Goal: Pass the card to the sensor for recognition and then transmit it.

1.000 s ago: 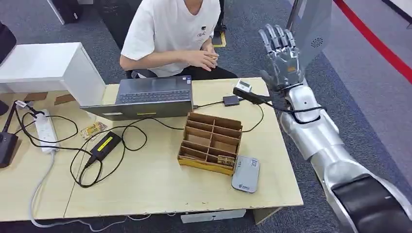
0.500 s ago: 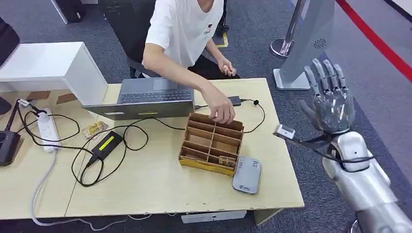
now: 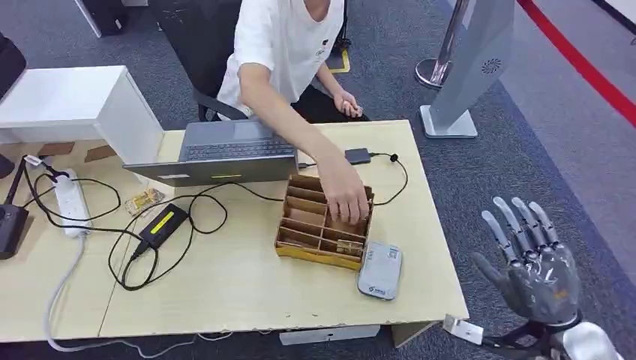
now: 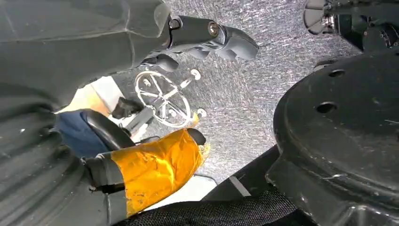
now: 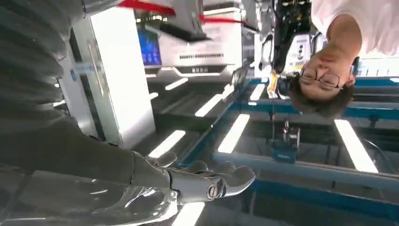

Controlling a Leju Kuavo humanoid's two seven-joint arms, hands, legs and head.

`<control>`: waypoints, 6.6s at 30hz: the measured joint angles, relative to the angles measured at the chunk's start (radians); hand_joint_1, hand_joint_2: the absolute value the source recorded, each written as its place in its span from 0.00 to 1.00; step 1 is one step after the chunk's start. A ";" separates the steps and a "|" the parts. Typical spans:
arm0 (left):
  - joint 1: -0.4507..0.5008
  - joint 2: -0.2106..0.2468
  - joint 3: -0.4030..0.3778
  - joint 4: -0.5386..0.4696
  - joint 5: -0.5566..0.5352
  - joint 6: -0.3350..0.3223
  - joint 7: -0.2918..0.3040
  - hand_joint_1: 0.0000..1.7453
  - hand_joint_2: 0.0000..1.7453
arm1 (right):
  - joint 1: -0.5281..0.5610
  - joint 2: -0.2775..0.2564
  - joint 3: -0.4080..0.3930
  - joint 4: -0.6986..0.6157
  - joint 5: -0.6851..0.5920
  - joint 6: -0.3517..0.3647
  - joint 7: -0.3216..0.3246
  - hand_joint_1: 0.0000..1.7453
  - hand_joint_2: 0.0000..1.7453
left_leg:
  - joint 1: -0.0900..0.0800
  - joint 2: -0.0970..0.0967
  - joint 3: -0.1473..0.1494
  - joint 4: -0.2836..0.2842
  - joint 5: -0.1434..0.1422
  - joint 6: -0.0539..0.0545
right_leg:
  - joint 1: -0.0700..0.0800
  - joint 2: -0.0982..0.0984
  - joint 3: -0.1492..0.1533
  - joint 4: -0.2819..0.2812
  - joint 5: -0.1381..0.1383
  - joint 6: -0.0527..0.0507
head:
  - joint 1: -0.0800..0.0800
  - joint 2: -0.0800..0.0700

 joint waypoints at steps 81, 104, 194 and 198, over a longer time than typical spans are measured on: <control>-0.007 0.046 -0.052 0.000 0.036 -0.064 0.004 0.00 1.00 | -0.387 0.419 0.603 0.709 -0.264 0.065 -0.064 0.00 1.00 | 0.001 0.004 0.004 -0.001 0.001 -0.001 | 0.001 0.004 0.001 0.001 0.001 -0.001 | 0.000 0.000; -0.007 0.054 -0.058 0.000 0.016 -0.064 0.008 0.00 1.00 | -0.465 0.465 0.553 0.853 -0.242 0.033 -0.034 0.00 1.00 | 0.001 0.004 0.004 0.000 0.001 -0.001 | 0.001 0.004 0.001 0.001 0.001 -0.001 | 0.000 0.000; -0.030 0.053 -0.058 0.000 0.004 -0.043 -0.023 0.00 1.00 | -0.512 0.502 0.503 0.915 -0.259 0.029 -0.080 1.00 1.00 | 0.001 0.004 0.004 0.000 0.001 -0.002 | 0.001 0.004 0.002 0.002 0.001 -0.001 | 0.000 0.000; -0.030 0.053 -0.058 0.000 0.004 -0.043 -0.023 0.00 1.00 | -0.512 0.502 0.503 0.915 -0.260 0.028 -0.081 1.00 1.00 | 0.001 0.004 0.004 0.000 0.001 -0.002 | 0.001 0.004 0.002 0.002 0.001 -0.001 | 0.000 0.000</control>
